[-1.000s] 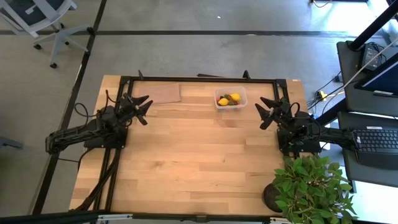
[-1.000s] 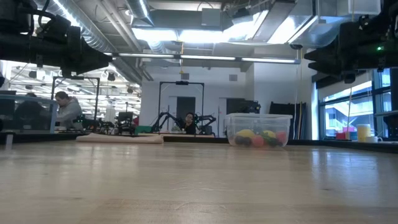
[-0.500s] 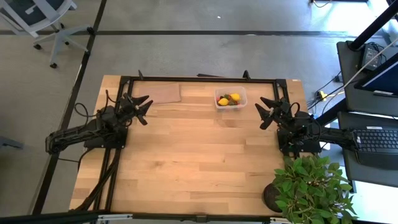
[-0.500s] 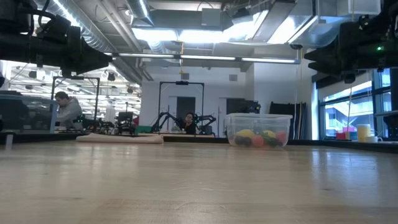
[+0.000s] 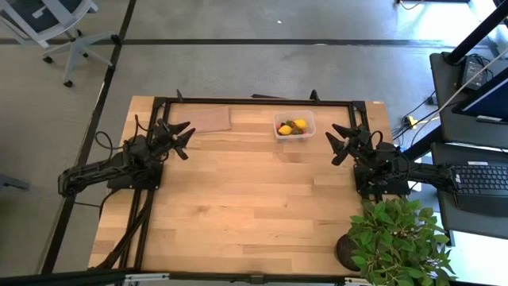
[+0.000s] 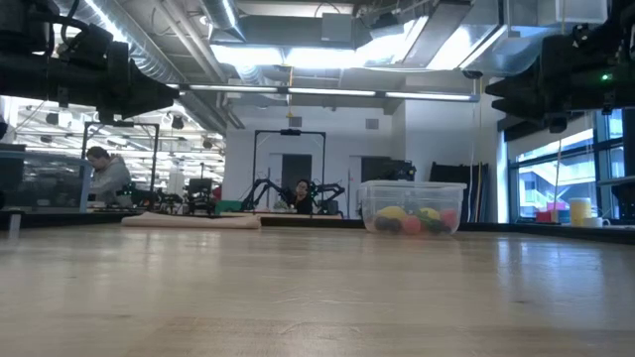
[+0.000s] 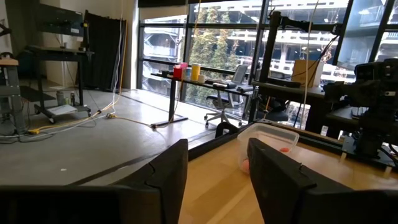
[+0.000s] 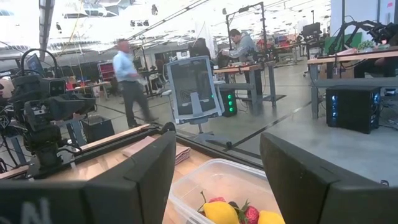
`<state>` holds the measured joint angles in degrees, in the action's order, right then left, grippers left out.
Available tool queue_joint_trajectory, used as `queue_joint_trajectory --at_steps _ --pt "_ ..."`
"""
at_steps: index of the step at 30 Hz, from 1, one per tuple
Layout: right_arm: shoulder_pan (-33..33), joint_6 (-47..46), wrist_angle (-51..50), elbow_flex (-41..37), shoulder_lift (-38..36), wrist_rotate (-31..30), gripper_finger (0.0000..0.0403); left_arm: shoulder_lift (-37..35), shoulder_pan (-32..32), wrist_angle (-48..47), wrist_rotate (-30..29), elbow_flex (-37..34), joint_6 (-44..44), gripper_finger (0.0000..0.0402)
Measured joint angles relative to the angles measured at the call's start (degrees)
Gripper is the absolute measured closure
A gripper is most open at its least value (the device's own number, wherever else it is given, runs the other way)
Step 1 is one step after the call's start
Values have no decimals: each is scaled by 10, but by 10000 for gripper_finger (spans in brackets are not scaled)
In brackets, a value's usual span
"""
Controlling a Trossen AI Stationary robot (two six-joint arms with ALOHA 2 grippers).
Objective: Pick and placing Produce into tupperware
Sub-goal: Return to Home Position
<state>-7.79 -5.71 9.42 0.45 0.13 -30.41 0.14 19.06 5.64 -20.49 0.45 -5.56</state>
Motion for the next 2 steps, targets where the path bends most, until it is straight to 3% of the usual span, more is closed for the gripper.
queue_joint_trajectory --at_steps 2 --pt "0 0 0 0 0 0 169 0 0 0 0 0 0 241"
